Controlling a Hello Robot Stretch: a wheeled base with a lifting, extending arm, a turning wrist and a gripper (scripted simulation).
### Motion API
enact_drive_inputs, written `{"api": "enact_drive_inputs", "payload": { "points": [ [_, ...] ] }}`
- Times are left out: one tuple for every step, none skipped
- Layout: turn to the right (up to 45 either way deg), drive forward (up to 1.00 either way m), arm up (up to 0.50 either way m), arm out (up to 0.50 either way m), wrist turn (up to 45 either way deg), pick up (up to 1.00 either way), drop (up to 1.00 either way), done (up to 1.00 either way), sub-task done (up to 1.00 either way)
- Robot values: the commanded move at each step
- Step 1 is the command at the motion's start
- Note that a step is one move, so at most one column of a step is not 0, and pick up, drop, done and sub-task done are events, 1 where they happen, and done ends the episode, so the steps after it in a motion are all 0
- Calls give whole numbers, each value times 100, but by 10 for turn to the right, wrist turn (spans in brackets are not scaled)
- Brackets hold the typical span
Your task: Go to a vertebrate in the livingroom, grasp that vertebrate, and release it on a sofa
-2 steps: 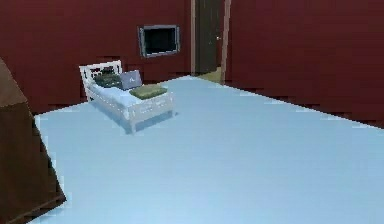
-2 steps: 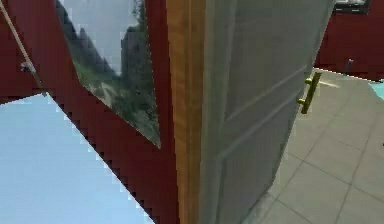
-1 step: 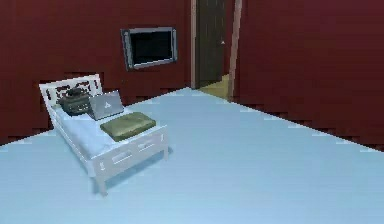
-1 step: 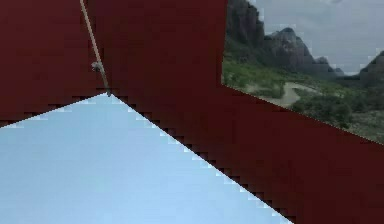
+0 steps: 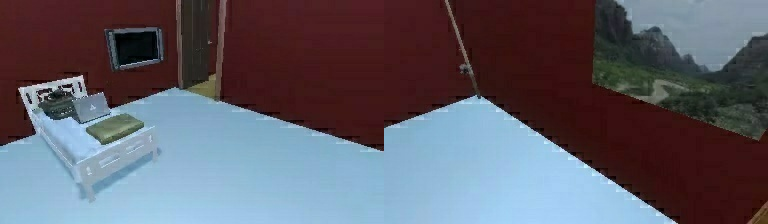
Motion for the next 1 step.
{"api": "enact_drive_inputs", "payload": {
  "points": [
    [0,100,0,0,0,0,0,0,0]
  ]
}}
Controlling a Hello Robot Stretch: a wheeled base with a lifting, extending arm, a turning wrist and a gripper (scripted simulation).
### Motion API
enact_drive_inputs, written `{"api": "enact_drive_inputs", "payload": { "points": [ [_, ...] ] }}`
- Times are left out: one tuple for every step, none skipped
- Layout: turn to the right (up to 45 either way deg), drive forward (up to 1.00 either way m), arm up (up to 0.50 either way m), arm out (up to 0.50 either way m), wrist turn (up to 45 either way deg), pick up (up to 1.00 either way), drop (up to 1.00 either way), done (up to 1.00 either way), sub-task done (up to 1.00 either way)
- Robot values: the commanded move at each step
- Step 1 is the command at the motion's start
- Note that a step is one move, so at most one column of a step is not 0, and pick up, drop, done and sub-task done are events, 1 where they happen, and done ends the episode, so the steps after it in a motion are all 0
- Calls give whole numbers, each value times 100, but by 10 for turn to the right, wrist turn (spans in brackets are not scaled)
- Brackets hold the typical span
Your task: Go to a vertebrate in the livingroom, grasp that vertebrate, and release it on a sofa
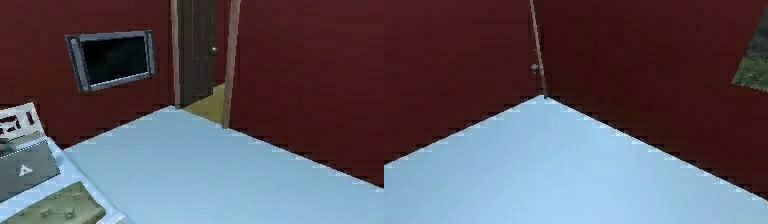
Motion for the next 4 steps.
{"api": "enact_drive_inputs", "payload": {
  "points": [
    [0,100,0,0,0,0,0,0,0],
    [0,100,0,0,0,0,0,0,0],
    [0,50,0,0,0,0,0,0,0],
    [360,0,0,0,0,0,0,0,0]
  ]
}}
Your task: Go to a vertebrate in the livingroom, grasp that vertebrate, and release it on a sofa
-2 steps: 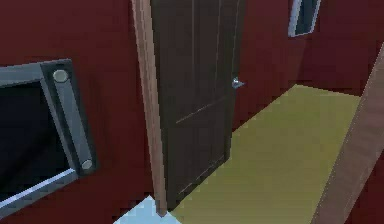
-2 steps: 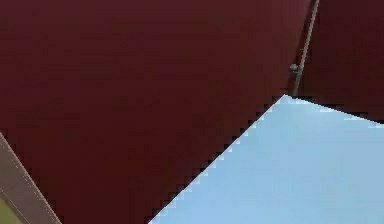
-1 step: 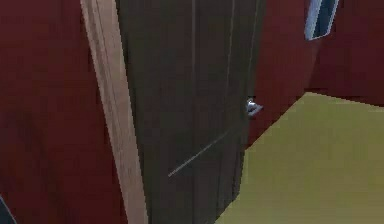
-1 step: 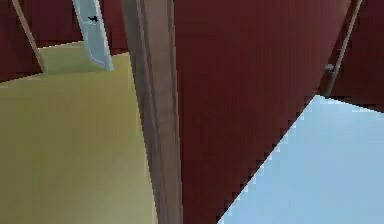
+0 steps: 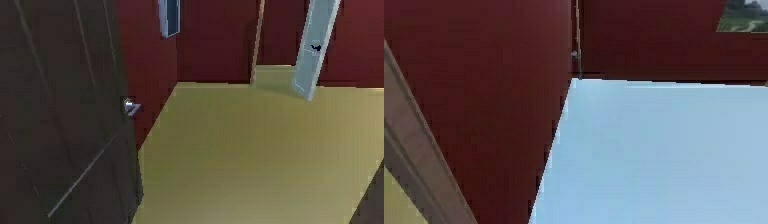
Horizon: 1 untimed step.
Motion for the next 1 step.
{"api": "enact_drive_inputs", "payload": {
  "points": [
    [0,45,0,0,0,0,0,0,0]
  ]
}}
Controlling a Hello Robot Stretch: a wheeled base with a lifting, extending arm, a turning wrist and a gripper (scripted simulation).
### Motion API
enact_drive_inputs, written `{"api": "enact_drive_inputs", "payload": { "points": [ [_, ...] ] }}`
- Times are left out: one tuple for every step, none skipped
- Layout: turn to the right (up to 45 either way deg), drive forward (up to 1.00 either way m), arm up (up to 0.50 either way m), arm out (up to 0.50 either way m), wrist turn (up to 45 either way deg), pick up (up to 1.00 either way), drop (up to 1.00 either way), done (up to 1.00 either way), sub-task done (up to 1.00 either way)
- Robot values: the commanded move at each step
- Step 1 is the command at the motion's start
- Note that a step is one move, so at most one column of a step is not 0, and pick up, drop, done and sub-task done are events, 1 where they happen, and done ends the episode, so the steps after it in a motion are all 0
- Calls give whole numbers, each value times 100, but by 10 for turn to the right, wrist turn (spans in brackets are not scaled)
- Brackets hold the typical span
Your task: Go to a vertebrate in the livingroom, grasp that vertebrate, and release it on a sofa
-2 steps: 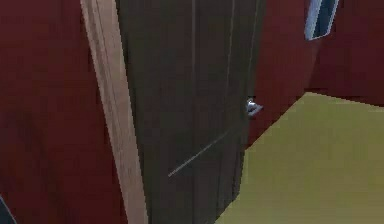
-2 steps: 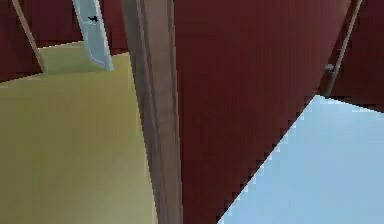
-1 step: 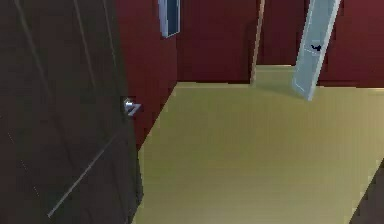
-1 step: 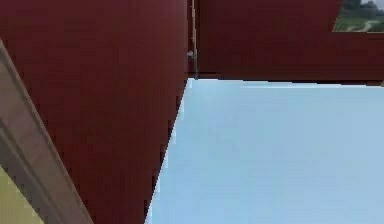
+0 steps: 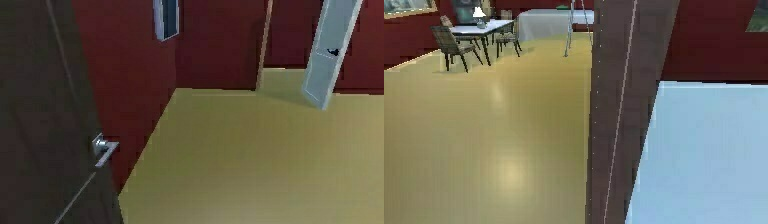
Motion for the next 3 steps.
{"api": "enact_drive_inputs", "payload": {
  "points": [
    [210,0,0,0,0,0,0,0,0],
    [0,100,0,0,0,0,0,0,0],
    [30,0,0,0,0,0,0,0,0]
  ]
}}
